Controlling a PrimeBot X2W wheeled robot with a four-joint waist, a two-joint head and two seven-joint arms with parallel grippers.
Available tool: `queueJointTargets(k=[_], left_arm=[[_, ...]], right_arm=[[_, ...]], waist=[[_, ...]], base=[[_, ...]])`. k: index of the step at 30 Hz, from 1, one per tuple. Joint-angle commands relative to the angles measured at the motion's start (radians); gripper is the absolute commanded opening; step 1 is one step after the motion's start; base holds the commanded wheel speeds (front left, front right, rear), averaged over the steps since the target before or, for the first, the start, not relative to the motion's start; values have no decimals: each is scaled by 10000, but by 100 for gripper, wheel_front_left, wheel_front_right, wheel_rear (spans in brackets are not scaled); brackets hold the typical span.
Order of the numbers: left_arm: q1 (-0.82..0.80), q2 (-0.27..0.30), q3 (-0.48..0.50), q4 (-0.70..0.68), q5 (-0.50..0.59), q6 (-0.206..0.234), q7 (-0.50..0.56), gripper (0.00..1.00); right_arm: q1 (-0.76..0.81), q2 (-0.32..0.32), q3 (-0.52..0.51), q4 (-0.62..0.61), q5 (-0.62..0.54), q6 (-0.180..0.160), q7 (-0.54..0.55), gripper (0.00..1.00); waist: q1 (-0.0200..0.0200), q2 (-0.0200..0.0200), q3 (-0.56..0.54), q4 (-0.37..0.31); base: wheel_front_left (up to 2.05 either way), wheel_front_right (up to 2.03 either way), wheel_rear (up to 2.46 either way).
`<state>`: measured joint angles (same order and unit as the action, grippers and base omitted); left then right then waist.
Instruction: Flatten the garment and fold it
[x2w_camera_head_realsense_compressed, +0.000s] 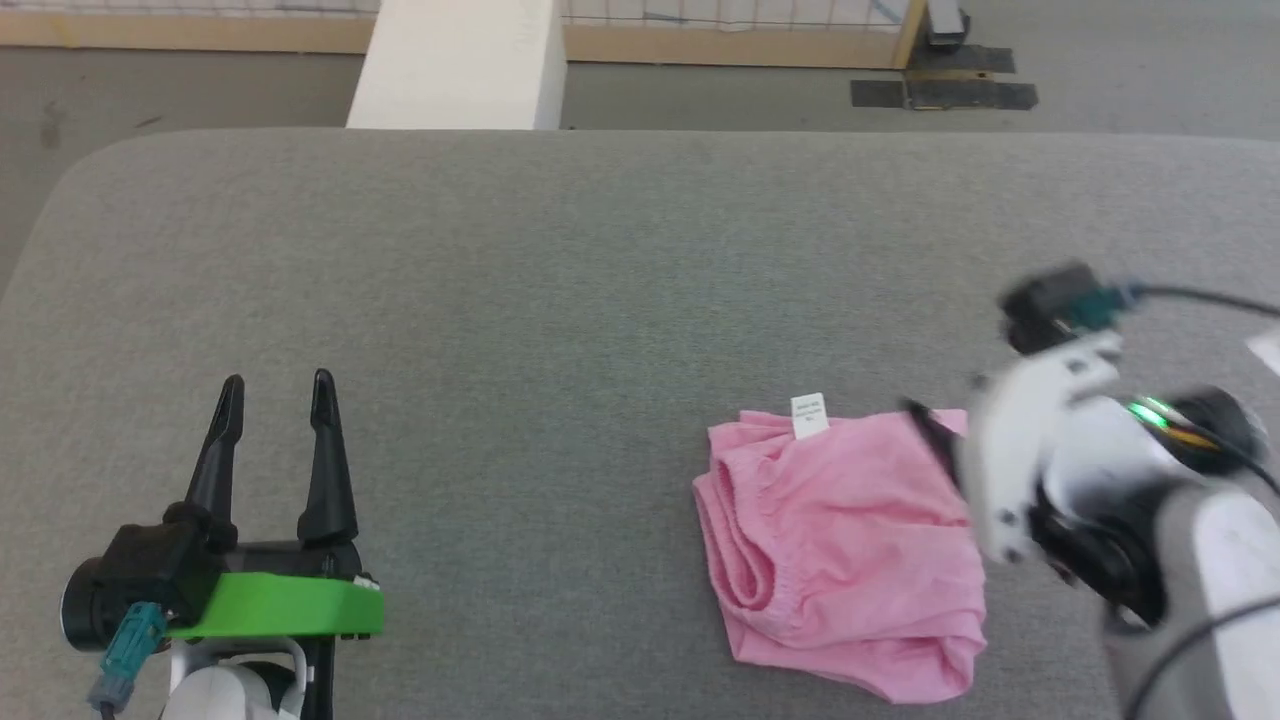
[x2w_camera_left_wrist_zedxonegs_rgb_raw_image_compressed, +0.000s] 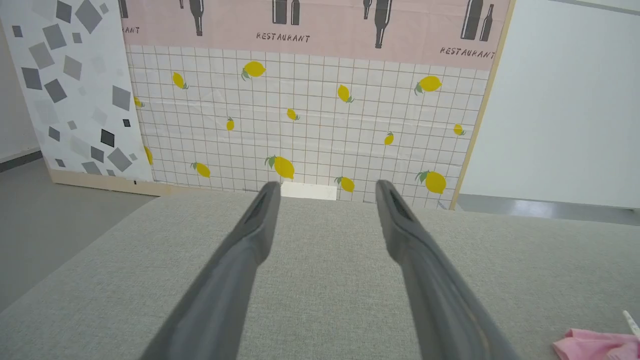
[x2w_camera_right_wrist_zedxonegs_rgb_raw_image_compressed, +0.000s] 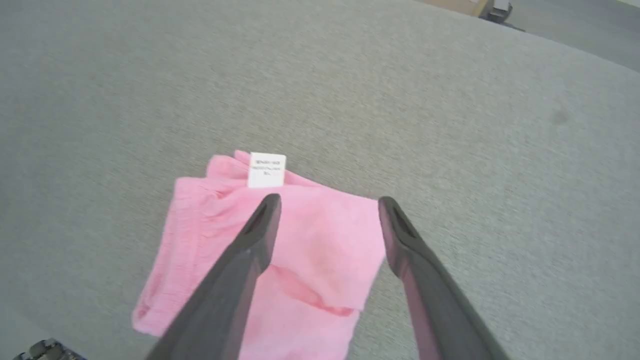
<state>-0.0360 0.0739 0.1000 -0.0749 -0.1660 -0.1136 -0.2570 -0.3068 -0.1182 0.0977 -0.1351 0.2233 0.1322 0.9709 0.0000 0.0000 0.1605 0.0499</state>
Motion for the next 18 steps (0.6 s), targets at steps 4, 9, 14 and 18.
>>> queueJointTargets(k=[4,9,14,18], left_arm=[[-3,77,0,-74,80,-76,-47,100],[-42,139,-22,-42,81,-93,-47,100],[-85,167,-37,-7,57,-106,-47,100],[-115,222,-9,32,32,-114,-47,100]], right_arm=[[1257,-63,-729,79,-865,-15,-190,100],[2034,368,-738,798,-986,-15,-683,100],[2141,537,-386,1704,-1138,-15,-989,100],[1964,552,-273,2244,-1216,-15,-1183,44]], waist=[[0,0,133,-161],[0,0,272,-153],[0,0,368,-66],[0,0,395,-78]], base=[[0,0,0],[0,0,0],[0,0,0],[0,0,0]])
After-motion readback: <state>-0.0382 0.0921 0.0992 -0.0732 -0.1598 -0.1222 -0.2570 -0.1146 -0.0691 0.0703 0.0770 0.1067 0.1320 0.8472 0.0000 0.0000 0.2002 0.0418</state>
